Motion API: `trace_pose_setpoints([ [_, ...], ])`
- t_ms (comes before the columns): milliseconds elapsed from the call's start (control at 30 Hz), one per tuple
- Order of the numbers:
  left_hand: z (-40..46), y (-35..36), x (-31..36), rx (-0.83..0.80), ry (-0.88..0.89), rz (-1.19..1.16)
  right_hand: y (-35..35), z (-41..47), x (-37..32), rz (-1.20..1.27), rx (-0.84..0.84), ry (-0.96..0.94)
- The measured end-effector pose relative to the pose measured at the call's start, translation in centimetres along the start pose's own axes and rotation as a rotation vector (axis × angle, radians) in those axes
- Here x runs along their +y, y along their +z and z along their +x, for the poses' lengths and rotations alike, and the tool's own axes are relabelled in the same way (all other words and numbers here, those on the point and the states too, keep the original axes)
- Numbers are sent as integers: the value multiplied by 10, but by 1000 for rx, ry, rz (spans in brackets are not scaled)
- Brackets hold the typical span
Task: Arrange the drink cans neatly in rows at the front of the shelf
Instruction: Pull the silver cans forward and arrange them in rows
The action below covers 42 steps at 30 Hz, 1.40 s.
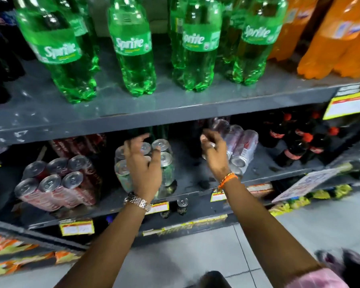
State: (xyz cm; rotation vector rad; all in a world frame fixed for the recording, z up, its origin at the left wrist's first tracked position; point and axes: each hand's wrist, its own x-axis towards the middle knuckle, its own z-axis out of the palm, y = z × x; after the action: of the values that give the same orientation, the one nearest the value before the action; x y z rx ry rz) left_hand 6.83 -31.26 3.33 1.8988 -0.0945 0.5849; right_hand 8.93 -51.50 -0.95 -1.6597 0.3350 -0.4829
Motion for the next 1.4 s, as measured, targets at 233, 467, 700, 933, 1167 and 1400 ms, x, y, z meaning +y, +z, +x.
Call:
trace_pose_setpoints([
  [233, 8, 109, 30, -574, -132, 245, -96, 30, 19, 91, 556, 90],
  [467, 29, 201, 49, -897, -333, 280, -137, 55, 49, 48, 268, 524],
  [700, 47, 244, 35, -894, -534, 242, -138, 79, 57, -44, 233, 627],
  [933, 39, 232, 29, -744, -702, 62, -153, 94, 50, 21, 42, 625],
  [1167, 33, 208, 25, -561, -634, -86, -168, 95, 24, -260, -73, 312],
  [1400, -2, 195, 14, -450, -498, -105, -174, 67, 40, -388, -86, 106],
])
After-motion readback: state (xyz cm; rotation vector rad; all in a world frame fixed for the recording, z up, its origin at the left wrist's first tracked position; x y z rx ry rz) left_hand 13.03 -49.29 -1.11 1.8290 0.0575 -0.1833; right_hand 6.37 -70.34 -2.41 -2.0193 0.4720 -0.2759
